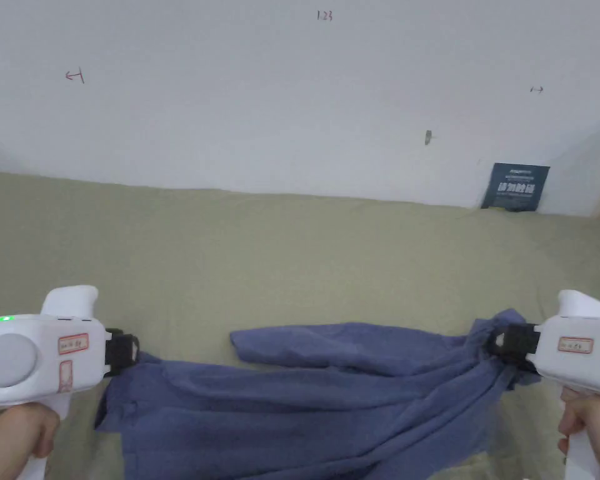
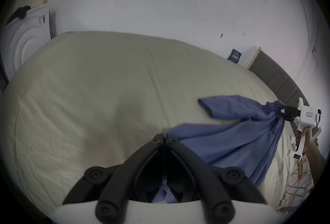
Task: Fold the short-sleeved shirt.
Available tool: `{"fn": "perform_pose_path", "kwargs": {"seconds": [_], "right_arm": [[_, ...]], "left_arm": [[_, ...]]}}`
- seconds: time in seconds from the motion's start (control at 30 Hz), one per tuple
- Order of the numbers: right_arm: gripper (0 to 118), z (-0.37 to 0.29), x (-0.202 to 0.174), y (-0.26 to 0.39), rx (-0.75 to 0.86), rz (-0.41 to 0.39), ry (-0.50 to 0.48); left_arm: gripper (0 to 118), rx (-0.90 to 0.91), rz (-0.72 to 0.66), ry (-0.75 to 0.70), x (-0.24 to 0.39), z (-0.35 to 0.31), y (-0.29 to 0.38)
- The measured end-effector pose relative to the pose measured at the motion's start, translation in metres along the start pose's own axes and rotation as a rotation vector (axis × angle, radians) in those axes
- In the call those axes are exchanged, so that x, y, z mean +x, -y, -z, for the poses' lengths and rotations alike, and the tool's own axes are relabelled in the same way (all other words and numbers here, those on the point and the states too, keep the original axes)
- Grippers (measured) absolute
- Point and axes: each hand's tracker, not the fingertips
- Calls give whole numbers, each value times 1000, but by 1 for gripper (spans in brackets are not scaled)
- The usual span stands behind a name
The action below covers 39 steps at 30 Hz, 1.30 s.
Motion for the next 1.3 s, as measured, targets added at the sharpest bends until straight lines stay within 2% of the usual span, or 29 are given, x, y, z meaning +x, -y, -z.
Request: {"fn": "perform_pose_path", "kwargs": {"seconds": [0.1,0.23,0.37,0.5,0.77,0.93,1.1,1.3], "right_arm": [[14,-2,-27,-17,14,-43,-5],[14,1,-65,-40,25,-151,-14],[14,6,-97,-67,66,-170,-29],[14,10,-130,-97,125,-220,-40],[14,20,-179,-152,195,-318,20],[14,15,-205,-193,265,-330,36],[14,20,-212,-208,317,-344,8],[14,49,-186,-166,212,-390,29]], "left_arm": [[0,61,-22,20,1,-13,-25],[0,119,55,9,10,-29,-65],[0,190,36,-1,19,-46,-115],[0,275,115,-38,32,-68,-168],[0,400,188,-111,51,-98,-237],[0,453,189,-164,68,-112,-279],[0,450,198,-199,73,-107,-275],[0,377,199,-167,59,-85,-204]]}}
